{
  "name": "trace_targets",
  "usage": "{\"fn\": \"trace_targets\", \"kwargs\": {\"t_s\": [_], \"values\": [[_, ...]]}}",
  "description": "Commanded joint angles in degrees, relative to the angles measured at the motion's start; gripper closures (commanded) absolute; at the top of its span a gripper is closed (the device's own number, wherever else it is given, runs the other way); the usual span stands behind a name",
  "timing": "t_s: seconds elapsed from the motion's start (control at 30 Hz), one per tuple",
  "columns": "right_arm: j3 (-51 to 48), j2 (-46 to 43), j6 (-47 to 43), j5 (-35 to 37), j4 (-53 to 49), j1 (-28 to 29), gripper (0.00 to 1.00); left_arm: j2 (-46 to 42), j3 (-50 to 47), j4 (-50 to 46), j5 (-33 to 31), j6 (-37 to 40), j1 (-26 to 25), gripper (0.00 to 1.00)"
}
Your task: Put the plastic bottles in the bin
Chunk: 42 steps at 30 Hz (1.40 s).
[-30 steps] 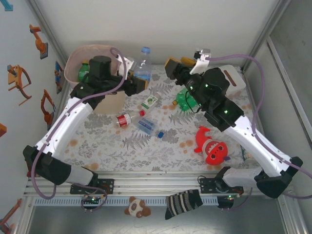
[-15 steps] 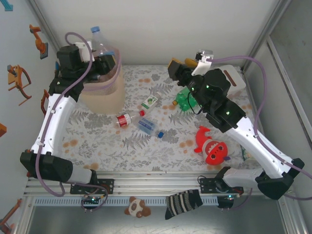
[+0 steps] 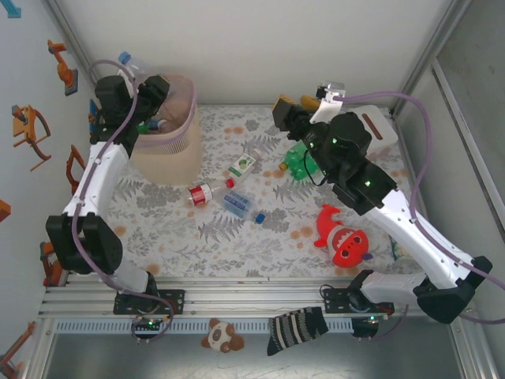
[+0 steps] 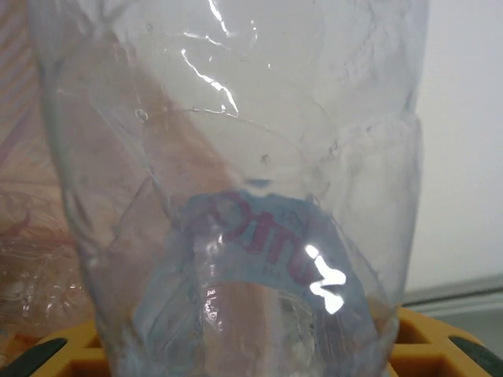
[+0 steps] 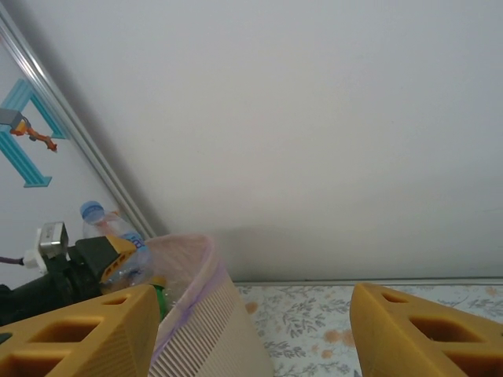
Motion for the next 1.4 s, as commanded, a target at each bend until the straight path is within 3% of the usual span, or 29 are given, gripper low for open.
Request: {"fn": "trace_targets", "kwargs": {"t_s": [0.0,0.27,0.53,0.83,1.07,1.37], "values": [[-1.04,-1.97,-1.24,2.14,0.35,0.43,0.35,2.2,-2.78,12.7,-3.25,-14.57,0.01,0.63],[-1.98,-2.98,-2.0,3.16,0.27,0.39,0.35,8.44,-2.01,18.93,-6.87,-23.12,-1.78,0.57],[-1.92,-3.07,-2.62,3.72,0.17,0.44,0.35,9.07,-1.36,18.87,-7.95,-24.5,-3.1,0.25],[-1.54,-2.81,-2.25,3.1,0.34,0.42,0.35,4.1,-2.61,18.08,-8.84,-22.34,-2.98,0.24],[-0.56,-2.25,-2.48,2.96,-0.46,0.4,0.36,0.36,-0.16,14.31,-6.97,-14.25,-1.91,0.28],[5.34,2.1,-4.24,11.51,-13.19,0.27,0.36,-3.17,2.94,7.35,-1.02,-2.13,-0.65,0.31]]}}
